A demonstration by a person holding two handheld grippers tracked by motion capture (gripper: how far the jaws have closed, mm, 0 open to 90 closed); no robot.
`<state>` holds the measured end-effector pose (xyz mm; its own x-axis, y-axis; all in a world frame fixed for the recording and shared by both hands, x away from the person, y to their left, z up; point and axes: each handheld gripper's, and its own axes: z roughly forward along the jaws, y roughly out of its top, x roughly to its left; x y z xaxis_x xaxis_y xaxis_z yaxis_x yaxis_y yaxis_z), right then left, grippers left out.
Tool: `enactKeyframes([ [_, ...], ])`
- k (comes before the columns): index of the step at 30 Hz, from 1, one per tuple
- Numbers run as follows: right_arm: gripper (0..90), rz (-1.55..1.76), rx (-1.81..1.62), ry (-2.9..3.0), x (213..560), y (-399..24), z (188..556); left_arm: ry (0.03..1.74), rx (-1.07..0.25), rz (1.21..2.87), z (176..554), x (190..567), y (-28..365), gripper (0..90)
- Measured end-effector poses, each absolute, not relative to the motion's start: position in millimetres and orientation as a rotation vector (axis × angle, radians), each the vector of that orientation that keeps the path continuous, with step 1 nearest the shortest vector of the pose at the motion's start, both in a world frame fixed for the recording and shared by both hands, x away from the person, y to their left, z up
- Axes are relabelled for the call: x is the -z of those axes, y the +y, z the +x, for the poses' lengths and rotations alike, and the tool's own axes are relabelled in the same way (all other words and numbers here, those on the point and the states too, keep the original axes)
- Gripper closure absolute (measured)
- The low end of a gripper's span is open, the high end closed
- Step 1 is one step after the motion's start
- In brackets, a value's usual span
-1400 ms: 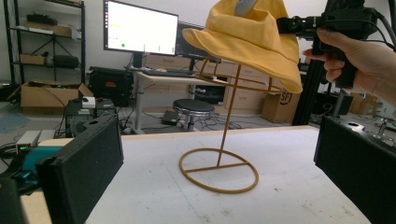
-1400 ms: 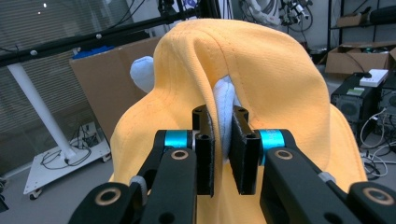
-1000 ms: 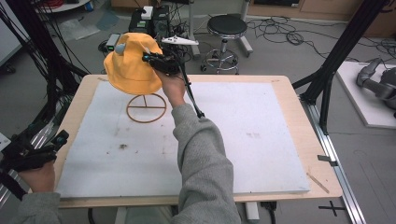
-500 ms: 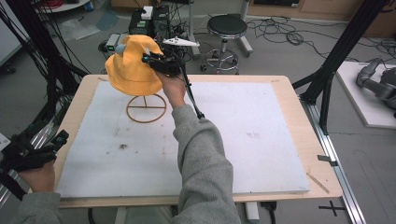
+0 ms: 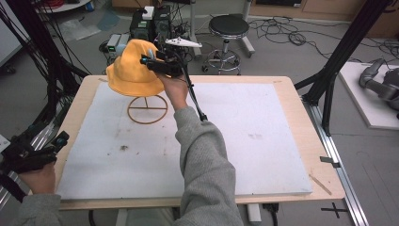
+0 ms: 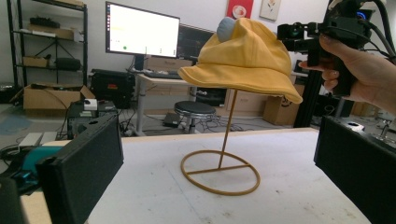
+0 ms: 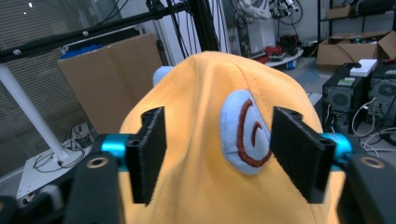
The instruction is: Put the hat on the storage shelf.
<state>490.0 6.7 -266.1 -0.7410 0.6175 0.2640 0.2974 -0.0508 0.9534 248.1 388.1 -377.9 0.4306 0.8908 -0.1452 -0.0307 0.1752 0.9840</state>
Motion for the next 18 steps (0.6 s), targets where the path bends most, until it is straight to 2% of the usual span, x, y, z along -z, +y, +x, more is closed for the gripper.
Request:
enactKeyframes([
  [18, 11.8, 1.022, -1.857, 1.821, 246, -13, 475, 0.895, -0.8, 1.22, 248, 376, 385, 1.7],
])
